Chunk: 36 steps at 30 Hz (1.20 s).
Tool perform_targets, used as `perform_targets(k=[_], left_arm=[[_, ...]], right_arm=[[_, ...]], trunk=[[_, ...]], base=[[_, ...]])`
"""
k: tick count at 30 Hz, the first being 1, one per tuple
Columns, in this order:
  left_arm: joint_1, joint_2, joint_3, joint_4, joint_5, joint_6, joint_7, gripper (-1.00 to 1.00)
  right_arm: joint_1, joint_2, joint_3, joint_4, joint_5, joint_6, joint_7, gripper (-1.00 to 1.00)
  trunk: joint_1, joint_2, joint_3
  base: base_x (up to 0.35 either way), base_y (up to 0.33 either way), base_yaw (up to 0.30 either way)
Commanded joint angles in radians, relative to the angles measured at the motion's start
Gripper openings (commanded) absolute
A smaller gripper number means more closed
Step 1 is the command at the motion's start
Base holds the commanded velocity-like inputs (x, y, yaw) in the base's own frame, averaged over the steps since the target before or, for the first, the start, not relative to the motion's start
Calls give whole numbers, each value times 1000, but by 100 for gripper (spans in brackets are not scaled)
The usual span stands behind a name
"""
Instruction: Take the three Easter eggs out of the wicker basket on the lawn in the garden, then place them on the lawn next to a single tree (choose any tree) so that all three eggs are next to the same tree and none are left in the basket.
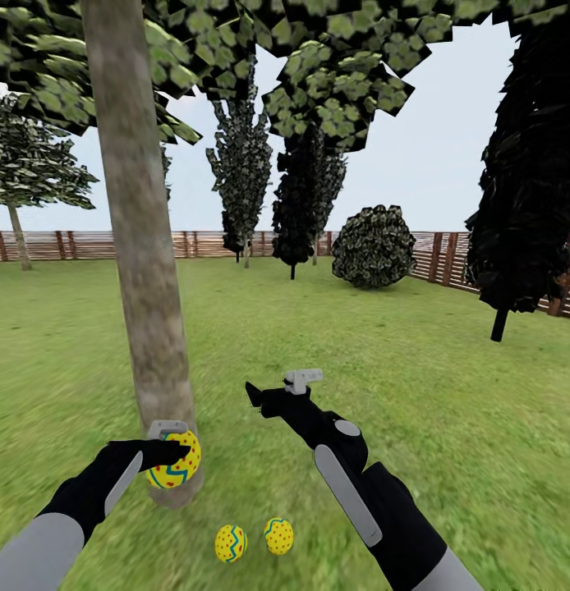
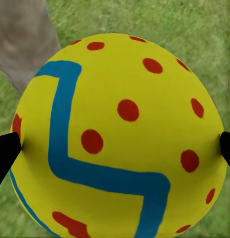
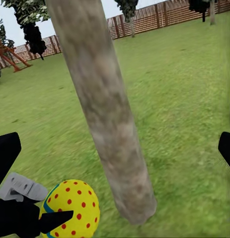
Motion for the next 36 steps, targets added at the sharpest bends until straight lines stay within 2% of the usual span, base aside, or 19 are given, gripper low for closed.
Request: perform_targets(k=[1, 10, 36], left_arm=[[-1, 1, -4, -2, 6, 5, 3, -100], [-1, 0, -4, -2, 6, 5, 4, -100], [-1, -1, -4, -2, 6, 5, 4, -100]], right_arm=[[-1, 0, 2, -1, -10, 3, -10, 100], [-1, 0, 2, -1, -10, 3, -10, 100], [-1, 1, 4, -2, -9, -20, -12, 100]], trunk=[[0, -1, 0], [0, -1, 8], [0, -1, 8]], base=[[5, -102, -222], [103, -232, -188], [188, -224, 2]])
